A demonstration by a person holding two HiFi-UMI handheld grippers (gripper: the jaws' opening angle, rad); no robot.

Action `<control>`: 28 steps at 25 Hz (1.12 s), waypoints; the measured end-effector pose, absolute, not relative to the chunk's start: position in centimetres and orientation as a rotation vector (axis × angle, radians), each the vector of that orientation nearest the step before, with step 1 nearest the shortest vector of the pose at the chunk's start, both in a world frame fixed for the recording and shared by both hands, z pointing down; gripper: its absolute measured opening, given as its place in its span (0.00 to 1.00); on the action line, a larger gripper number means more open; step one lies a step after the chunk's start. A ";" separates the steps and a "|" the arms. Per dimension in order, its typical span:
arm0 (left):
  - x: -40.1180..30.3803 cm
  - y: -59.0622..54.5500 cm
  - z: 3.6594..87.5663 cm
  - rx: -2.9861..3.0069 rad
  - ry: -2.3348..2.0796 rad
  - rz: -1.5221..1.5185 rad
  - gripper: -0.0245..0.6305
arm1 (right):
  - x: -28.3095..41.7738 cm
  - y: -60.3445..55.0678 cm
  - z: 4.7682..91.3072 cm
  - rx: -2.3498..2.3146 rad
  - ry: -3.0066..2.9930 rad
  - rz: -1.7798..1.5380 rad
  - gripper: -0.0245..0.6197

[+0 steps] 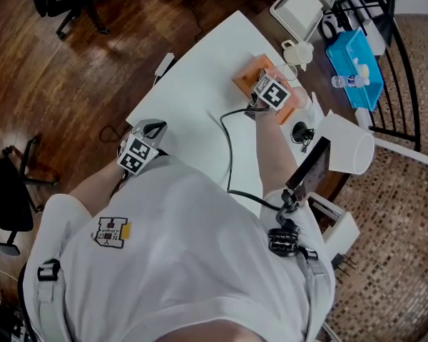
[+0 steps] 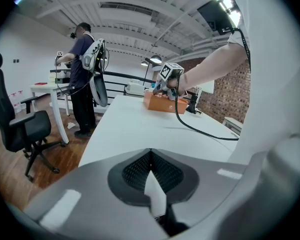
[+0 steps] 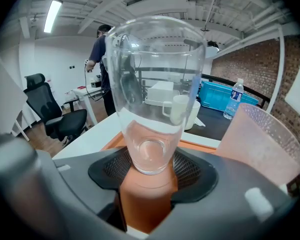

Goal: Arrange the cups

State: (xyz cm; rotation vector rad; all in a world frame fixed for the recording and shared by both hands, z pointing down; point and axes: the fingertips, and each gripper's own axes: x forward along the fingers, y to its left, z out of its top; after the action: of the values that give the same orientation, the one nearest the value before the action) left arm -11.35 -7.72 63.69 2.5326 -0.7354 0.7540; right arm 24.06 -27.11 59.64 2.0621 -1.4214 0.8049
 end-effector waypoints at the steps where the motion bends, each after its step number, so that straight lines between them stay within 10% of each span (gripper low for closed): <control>1: -11.4 -7.7 63.6 2.531 -0.743 0.754 0.04 | 24.1 -27.1 59.6 2.067 -1.419 0.797 0.44; 28: -11.4 -6.1 62.7 2.589 -0.688 0.776 0.04 | 21.0 -21.5 57.7 2.113 -1.539 0.690 0.49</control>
State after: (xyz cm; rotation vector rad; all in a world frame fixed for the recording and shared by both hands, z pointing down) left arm -11.35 -6.11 62.73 2.5891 -0.6876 0.7763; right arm 20.98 -21.55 57.74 2.1132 -1.5386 0.6905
